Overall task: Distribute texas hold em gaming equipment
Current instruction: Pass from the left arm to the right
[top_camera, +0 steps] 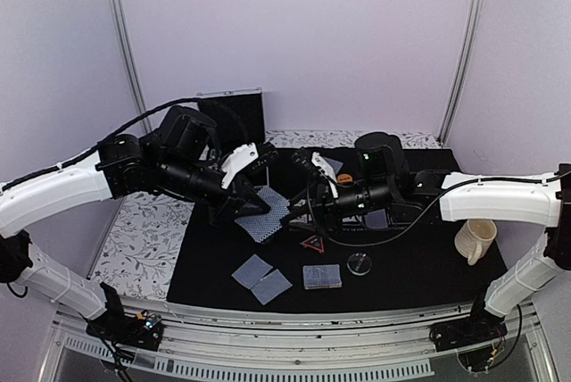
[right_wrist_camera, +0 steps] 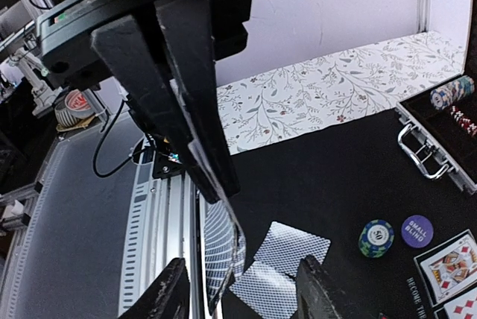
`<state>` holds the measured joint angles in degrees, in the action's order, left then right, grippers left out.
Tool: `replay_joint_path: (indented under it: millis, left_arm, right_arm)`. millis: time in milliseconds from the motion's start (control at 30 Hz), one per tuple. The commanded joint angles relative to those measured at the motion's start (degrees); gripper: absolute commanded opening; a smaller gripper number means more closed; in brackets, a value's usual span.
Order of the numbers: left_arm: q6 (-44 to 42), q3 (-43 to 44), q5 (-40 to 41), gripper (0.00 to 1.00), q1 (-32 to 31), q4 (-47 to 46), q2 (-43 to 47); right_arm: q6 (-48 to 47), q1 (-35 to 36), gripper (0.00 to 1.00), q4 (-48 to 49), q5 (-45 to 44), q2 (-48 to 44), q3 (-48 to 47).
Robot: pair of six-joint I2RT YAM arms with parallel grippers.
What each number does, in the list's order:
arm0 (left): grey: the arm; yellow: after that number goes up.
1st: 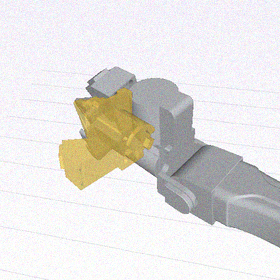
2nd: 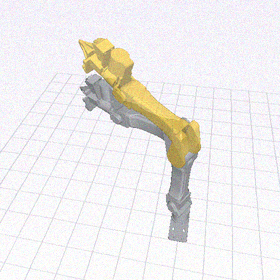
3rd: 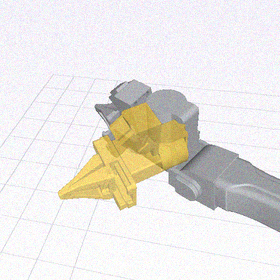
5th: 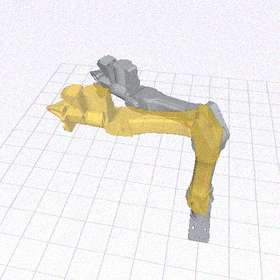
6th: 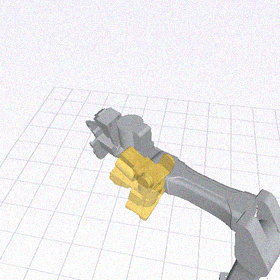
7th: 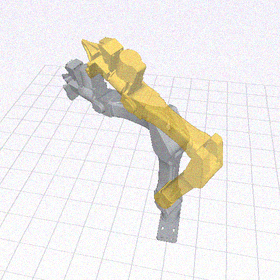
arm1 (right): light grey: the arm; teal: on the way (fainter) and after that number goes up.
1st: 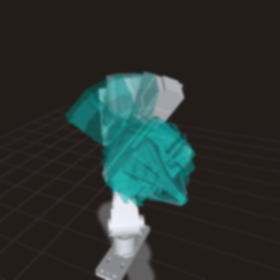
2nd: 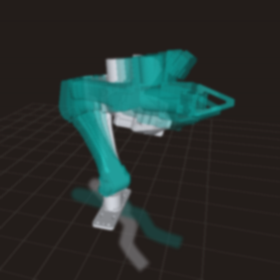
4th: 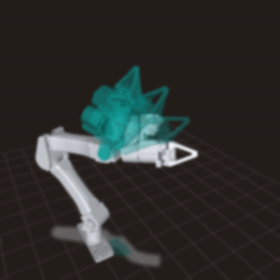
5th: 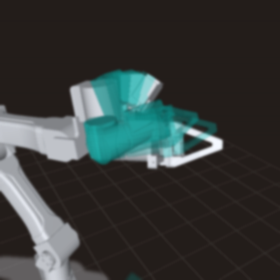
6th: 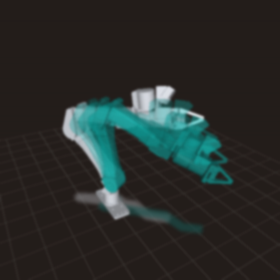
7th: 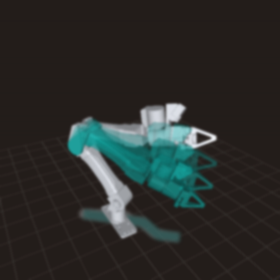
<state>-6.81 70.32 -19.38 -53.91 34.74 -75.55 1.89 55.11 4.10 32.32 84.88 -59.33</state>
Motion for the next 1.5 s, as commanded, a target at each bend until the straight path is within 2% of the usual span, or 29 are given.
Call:
replay_joint_path:
  millis: [0, 100, 133, 267, 367, 633, 733, 867, 1133, 1333, 1433, 1467]
  left_arm:
    - [1.36, -0.9, -1.72, 0.0, -0.68, -3.75, 1.86]
    - [1.29, -1.73, -4.18, 0.0, -0.67, -4.88, 2.39]
    - [1.05, -2.03, -5.74, 0.0, -0.69, -4.94, 2.44]
    - [1.09, -2.93, -6.56, 0.0, -0.76, -4.13, 2.21]
    - [0.57, -3.24, -8.64, 0.0, -0.82, -3.28, 2.08]
    - [0.36, -3.35, -10.28, 0.0, -1.45, -3.2, 0.5]
    - [0.13, -3.4, -10.49, 0.0, -1.52, -3.02, 0.04]
    - [-0.27, -3.2, -11.12, 0.0, -1.65, -2.12, -0.98]
    - [-0.39, -3.67, -8.88, 0.0, -1.74, -4.3, -0.93]
    - [-0.33, -3.84, -6.6, 0.21, -1.79, -5.38, -1.82]
    - [-1.03, -4.42, -5.24, 0.35, -1.73, -6.19, -0.9]
    - [-1.39, -4.94, -4.56, 0.46, -1.76, -6.72, -0.34]
  right_arm:
    - [1.77, 0.17, 0.41, 0.71, 2.88, 1.99, -2.09]
    - [2.77, 0.11, 0.23, 0.52, 3.97, 2.95, -2.33]
    - [2.9, 0.09, 0.22, 0.74, 4.31, 3.0, -2.29]
    - [3.3, 0.07, 0.41, 0.99, 4.07, 2.34, -1.85]
    - [2.65, 0.07, 0.42, 1.71, 2.98, 0.66, -1.25]
    - [2.51, 0.03, 0.24, 3.54, 6.09, 1.67, -2.1]
    - [3.3, 0.04, 0.13, 4.34, 7.75, 2.27, -2.1]
    - [4.08, 0.07, 0.03, 5.17, 9.26, 2.4, -2.08]
    - [8.24, 0.03, 0.02, 5.09, 11.23, 2.65, -1.97]
    - [14.02, 0.13, 0.02, 4.78, 8.75, 2.51, -1.33]
    - [15.59, -0.11, 0.01, 4.71, 8.0, 1.74, -0.87]
    - [15.86, -0.21, 0.02, 4.69, 7.84, 1.48, -0.72]
